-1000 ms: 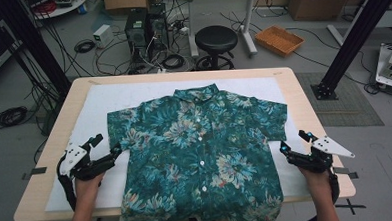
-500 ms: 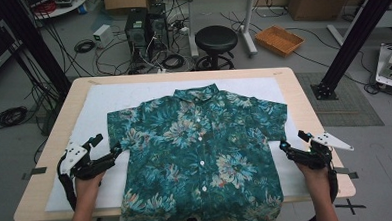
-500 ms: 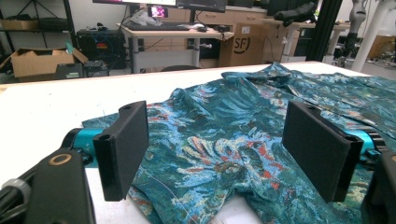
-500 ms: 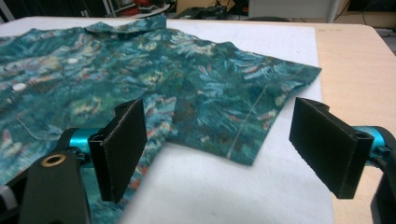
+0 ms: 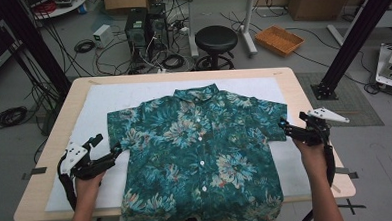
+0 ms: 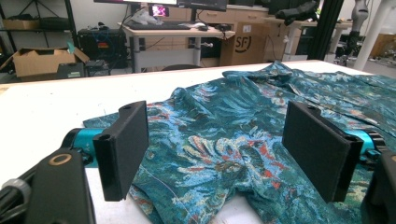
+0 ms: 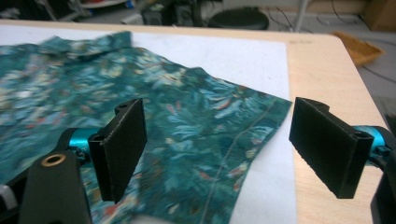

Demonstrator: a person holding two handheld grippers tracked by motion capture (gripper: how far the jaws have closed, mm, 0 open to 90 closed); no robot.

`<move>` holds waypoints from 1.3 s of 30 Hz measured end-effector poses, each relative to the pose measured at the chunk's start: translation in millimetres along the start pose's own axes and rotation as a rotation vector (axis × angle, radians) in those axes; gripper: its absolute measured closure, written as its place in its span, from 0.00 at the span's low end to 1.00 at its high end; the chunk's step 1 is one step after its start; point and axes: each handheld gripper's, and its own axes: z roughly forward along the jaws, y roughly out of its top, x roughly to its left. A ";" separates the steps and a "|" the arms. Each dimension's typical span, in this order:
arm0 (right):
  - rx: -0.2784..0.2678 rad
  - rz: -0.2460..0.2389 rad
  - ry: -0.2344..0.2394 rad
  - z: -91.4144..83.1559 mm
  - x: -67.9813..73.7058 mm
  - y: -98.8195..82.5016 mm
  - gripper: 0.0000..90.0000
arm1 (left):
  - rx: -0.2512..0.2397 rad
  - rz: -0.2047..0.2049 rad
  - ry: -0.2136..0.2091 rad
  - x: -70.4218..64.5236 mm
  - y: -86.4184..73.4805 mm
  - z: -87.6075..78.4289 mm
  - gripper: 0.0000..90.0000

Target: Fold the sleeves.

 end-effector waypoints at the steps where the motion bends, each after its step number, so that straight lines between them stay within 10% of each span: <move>1: 0.000 0.000 0.000 0.0 0.0 0.0 0.21 | -0.002 -0.003 -0.001 0.1 -0.1 -0.1 0.26; 11: 0.114 0.049 -0.093 28.3 -16.1 0.9 0.25 | -0.001 -0.008 0.003 0.0 0.0 -0.2 0.26; 22: 0.264 0.103 -0.079 65.5 -16.3 -11.1 0.49 | 0.004 -0.005 0.013 -0.3 0.1 0.2 0.26; 39: 0.341 -0.027 -0.112 73.8 -0.9 -8.4 0.98 | 0.015 -0.003 0.007 -0.3 0.5 1.2 0.26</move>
